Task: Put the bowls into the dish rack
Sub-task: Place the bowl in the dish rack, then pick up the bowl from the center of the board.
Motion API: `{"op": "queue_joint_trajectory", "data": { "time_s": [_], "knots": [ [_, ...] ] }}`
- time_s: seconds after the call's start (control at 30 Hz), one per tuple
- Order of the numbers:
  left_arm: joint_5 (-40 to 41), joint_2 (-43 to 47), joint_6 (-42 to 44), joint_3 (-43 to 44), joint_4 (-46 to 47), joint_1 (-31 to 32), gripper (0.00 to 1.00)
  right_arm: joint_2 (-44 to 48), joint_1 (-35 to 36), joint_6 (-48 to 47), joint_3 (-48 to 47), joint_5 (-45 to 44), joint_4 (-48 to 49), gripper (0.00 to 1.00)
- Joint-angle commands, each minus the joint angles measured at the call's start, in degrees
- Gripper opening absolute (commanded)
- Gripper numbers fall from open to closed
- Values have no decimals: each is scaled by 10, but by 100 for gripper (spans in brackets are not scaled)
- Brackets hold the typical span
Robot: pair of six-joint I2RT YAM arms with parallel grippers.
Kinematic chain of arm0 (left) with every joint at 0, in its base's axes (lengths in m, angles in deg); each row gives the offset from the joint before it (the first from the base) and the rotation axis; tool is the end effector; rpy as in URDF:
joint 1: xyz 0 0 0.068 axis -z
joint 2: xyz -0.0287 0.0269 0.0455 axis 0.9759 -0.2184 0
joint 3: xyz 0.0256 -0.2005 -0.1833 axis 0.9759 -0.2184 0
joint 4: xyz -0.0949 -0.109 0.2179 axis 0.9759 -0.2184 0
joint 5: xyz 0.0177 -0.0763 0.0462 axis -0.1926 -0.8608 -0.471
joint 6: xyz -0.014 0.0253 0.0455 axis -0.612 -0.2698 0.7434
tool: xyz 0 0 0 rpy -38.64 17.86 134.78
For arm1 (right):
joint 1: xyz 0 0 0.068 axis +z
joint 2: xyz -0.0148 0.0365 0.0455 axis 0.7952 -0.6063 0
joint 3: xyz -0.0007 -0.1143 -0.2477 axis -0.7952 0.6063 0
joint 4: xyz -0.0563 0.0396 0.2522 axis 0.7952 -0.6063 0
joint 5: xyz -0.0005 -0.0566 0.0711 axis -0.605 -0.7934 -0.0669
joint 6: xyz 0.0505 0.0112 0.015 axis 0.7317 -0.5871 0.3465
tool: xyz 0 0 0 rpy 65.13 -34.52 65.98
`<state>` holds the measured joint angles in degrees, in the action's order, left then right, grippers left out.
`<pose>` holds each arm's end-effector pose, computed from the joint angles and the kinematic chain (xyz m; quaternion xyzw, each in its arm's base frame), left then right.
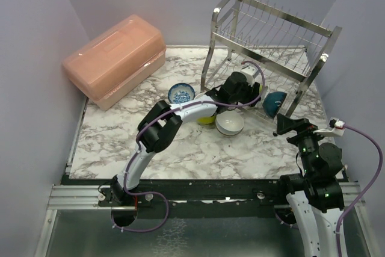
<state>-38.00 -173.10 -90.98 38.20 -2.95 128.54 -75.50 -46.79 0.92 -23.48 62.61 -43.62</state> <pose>0.3321 -0.4178 0.2175 0.2530 0.7773 -0.3617 0.4483 0.0639 0.0022 0.2937 0.2157 0.6849 0.1953 0.6680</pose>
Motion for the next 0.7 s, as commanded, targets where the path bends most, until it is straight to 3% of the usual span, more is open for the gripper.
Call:
{"op": "queue_joint_trajectory", "data": {
  "time_s": [0.0,0.67],
  "knots": [
    [1,25,-22,-17,-22,14,47,-6,0,-5,4,-9,-2,100],
    [-2,51,-8,-27,-18,27,72,-7,0,-5,6,-7,1,100]
  ]
}}
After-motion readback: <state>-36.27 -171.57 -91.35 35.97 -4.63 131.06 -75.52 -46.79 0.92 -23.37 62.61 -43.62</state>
